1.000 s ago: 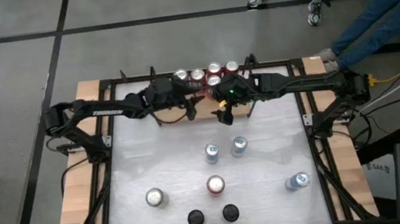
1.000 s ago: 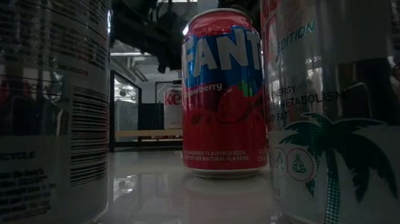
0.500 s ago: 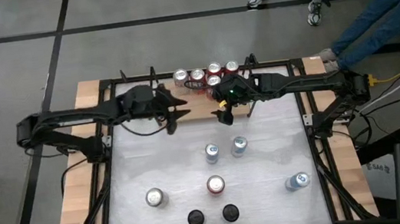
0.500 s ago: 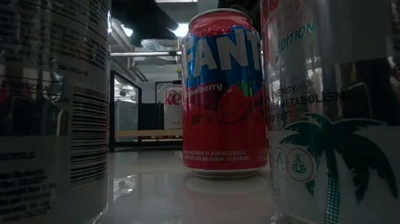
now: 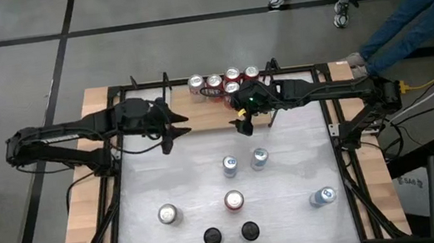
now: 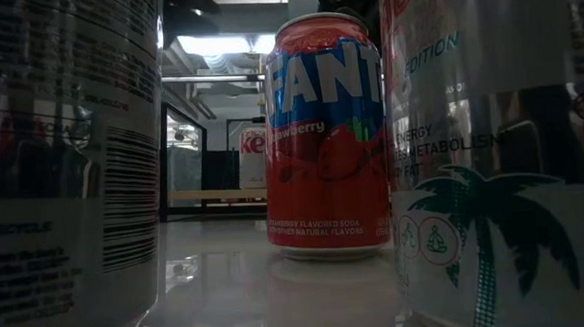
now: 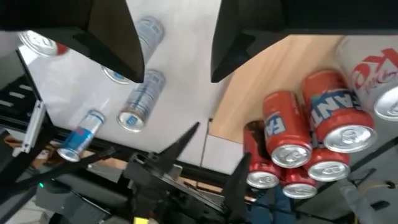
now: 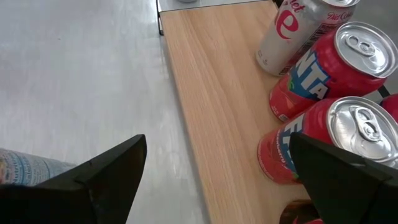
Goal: Place canned beverage on shelf
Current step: Put the red and silver soda can on the shelf aligned with other red and silver soda can
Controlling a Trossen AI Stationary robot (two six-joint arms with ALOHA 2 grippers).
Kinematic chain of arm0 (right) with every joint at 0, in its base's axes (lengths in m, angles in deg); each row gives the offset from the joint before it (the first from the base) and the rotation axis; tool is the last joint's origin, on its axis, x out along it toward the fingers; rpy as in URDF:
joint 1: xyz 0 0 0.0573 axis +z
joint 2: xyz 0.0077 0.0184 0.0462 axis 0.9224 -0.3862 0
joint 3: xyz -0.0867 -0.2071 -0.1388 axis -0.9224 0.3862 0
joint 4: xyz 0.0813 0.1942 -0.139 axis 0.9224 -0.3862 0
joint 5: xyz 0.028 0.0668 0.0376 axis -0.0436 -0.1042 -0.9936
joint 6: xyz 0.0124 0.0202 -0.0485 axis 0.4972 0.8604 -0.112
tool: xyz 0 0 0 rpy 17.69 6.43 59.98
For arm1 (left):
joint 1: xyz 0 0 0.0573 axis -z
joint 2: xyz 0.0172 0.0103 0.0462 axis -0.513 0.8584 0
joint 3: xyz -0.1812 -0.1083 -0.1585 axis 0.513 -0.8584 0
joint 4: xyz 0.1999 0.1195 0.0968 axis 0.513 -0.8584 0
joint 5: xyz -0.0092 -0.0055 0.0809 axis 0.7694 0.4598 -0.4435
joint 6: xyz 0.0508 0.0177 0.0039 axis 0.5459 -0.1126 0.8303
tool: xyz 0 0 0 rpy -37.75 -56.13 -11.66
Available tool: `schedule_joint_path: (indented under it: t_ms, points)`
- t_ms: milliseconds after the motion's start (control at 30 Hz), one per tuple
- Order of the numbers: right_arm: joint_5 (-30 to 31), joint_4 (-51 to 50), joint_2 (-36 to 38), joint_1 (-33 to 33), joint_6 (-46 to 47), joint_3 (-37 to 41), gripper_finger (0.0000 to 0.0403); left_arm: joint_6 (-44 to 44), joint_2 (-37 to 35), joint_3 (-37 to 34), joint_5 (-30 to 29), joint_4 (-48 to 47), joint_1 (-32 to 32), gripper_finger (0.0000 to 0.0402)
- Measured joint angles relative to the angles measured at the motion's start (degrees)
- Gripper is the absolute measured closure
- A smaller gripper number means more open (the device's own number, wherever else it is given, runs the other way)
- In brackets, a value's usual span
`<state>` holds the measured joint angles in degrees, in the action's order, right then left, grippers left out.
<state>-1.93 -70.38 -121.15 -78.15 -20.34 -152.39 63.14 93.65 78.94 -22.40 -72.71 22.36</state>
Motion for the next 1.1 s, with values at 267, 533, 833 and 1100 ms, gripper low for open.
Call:
schedule_joint_path:
  t_ms: [267, 533, 833, 1100]
  points:
    - [0.0, 0.0, 0.0, 0.01, 0.0, 0.0, 0.002, 0.09, -0.19, 0.0, 0.55, -2.42, 3.57, 0.0108]
    - [0.0, 0.0, 0.0, 0.02, 0.0, 0.0, 0.002, -16.98, -0.19, 0.0, 12.5, -6.06, 9.05, 0.0019]
    - [0.0, 0.03, 0.0, 0.0, 0.0, 0.0, 0.002, -37.14, -0.19, 0.0, 13.65, -7.91, 19.08, 0.0011]
    - [0.0, 0.03, 0.0, 0.02, 0.0, 0.0, 0.002, -57.05, -0.19, 0.0, 7.11, -11.39, 30.33, 0.0011]
